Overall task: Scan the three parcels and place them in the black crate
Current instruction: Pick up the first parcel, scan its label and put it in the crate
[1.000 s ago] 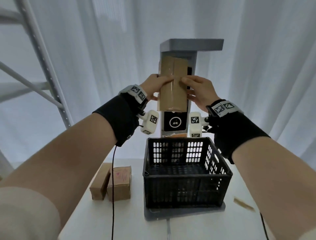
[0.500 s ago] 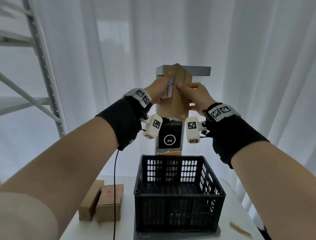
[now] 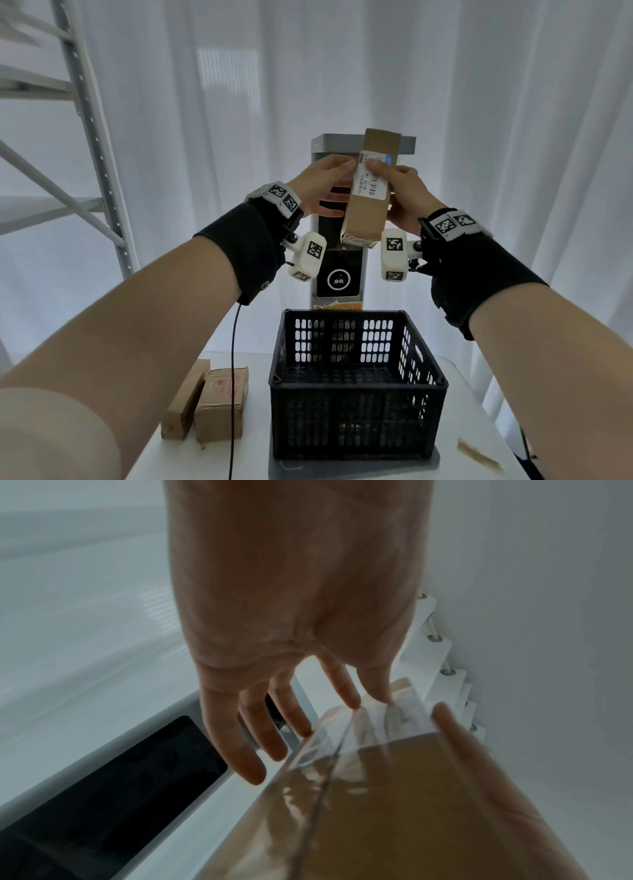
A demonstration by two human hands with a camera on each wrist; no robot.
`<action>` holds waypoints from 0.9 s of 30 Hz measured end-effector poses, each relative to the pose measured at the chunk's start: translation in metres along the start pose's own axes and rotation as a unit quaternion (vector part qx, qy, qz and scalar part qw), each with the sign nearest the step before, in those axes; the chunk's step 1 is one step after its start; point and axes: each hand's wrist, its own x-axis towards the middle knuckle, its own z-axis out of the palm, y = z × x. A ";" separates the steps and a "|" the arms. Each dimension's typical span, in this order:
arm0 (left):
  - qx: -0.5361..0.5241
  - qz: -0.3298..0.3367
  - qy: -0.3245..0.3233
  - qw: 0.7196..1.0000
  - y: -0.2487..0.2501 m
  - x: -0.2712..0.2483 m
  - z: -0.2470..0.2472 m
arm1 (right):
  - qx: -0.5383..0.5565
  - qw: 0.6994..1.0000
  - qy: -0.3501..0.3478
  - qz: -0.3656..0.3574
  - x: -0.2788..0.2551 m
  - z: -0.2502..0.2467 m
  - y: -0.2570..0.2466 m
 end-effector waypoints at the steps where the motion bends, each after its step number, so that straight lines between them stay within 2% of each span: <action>1: 0.006 -0.005 -0.007 1.000 0.001 -0.003 0.000 | 0.028 0.999 -0.023 -0.012 -0.003 0.000 -0.001; 4: 0.003 -0.030 -0.033 0.999 0.002 -0.012 0.000 | 0.076 0.994 -0.072 -0.012 -0.011 0.000 -0.005; 11: -0.009 -0.015 -0.019 1.000 -0.005 -0.032 -0.003 | 0.038 0.998 -0.047 -0.024 -0.033 0.012 -0.012; 18: -0.008 -0.001 0.004 1.000 -0.011 -0.047 -0.007 | 0.006 0.997 -0.068 -0.037 -0.047 0.017 -0.003; 27: -0.015 0.037 0.065 0.997 -0.027 -0.048 -0.004 | -0.044 0.999 0.007 -0.024 -0.059 0.008 0.006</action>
